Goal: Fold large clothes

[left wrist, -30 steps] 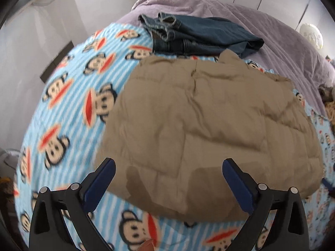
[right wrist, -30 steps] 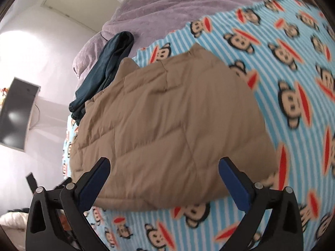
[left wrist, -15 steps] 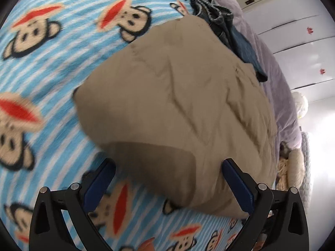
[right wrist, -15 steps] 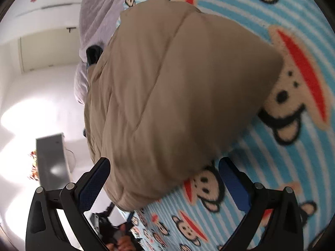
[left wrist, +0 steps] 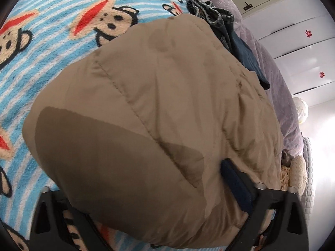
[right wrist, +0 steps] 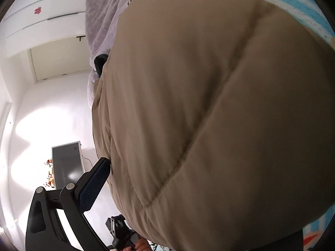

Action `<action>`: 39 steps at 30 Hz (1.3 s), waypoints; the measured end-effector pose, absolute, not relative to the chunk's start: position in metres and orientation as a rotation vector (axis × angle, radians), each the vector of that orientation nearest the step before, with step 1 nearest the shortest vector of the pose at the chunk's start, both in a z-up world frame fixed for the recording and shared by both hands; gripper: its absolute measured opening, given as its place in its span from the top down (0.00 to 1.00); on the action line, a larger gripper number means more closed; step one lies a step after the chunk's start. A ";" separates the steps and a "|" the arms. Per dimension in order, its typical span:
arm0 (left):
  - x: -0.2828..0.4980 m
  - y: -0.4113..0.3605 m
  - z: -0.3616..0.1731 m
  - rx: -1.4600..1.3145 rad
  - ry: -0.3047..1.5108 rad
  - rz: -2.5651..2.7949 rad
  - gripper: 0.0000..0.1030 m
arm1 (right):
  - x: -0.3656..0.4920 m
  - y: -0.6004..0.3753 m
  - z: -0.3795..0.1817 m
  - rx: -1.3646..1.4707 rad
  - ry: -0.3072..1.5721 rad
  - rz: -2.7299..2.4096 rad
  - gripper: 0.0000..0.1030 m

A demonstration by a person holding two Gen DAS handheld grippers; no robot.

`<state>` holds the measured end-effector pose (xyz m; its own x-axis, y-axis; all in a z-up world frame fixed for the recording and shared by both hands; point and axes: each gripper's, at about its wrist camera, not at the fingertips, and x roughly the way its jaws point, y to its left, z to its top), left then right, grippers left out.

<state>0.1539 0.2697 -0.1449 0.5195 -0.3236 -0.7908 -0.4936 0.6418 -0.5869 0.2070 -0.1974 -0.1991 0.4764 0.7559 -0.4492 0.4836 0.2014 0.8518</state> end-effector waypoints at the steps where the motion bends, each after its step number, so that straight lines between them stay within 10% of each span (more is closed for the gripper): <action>1: 0.154 0.269 -0.143 -0.925 1.049 0.097 0.44 | 0.205 -0.199 -0.200 1.452 1.158 0.258 0.03; 5: 0.149 0.265 -0.125 -0.893 1.002 0.038 0.75 | 0.195 -0.204 -0.201 1.527 1.119 0.279 0.62; 9: 0.145 0.255 -0.101 -0.846 0.976 -0.001 0.80 | 0.190 -0.209 -0.180 1.467 1.074 0.326 0.74; 35: -0.023 0.129 -0.082 -0.694 1.275 -0.061 0.79 | -0.004 -0.318 -0.174 1.407 1.197 0.233 0.71; 39: -0.027 0.124 -0.077 -0.608 1.310 0.093 0.47 | -0.003 -0.318 -0.184 1.409 1.261 0.224 0.63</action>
